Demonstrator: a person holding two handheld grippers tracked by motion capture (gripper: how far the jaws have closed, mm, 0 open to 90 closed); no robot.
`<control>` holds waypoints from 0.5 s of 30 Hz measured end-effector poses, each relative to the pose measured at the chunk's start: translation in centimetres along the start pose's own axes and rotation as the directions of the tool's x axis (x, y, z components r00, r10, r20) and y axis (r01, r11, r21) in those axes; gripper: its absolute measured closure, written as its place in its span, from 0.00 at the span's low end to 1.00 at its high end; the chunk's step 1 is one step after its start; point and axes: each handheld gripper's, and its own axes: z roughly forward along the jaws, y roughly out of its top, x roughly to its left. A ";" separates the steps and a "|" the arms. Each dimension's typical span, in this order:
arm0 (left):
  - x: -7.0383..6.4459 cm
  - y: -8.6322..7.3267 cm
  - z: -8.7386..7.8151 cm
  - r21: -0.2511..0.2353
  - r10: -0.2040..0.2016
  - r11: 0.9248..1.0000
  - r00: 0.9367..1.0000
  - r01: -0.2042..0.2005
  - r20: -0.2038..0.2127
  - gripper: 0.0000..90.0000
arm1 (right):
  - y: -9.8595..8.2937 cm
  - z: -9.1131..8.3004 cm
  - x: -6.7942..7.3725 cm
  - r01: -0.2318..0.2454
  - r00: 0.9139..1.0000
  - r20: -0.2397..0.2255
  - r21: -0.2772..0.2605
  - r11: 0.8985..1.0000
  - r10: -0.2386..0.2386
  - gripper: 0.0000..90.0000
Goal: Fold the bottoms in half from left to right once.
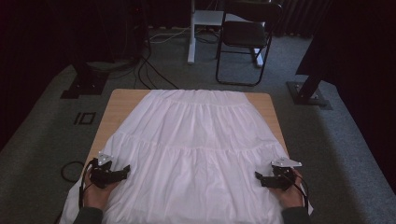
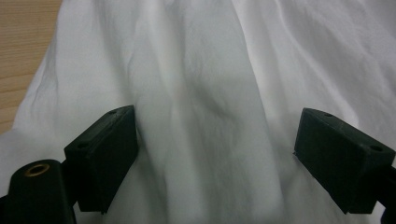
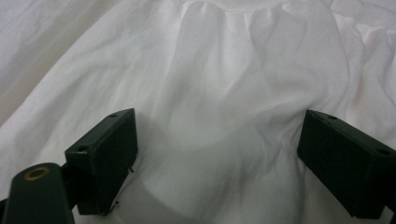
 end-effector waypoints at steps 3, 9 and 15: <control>-0.2 0.0 0.0 0.004 0.015 1.000 1.000 -0.015 0.001 0.15 | 0.0 0.0 0.0 -0.001 1.000 0.000 -0.001 1.000 0.001 0.13; 0.0 0.1 0.1 0.004 0.013 1.000 1.000 -0.013 0.003 0.16 | 0.0 0.0 0.0 -0.004 1.000 0.001 -0.003 1.000 0.004 0.14; 0.2 0.2 -0.2 0.007 0.021 1.000 1.000 -0.021 0.001 0.21 | 0.0 0.0 0.0 -0.004 1.000 0.001 -0.005 1.000 0.004 0.14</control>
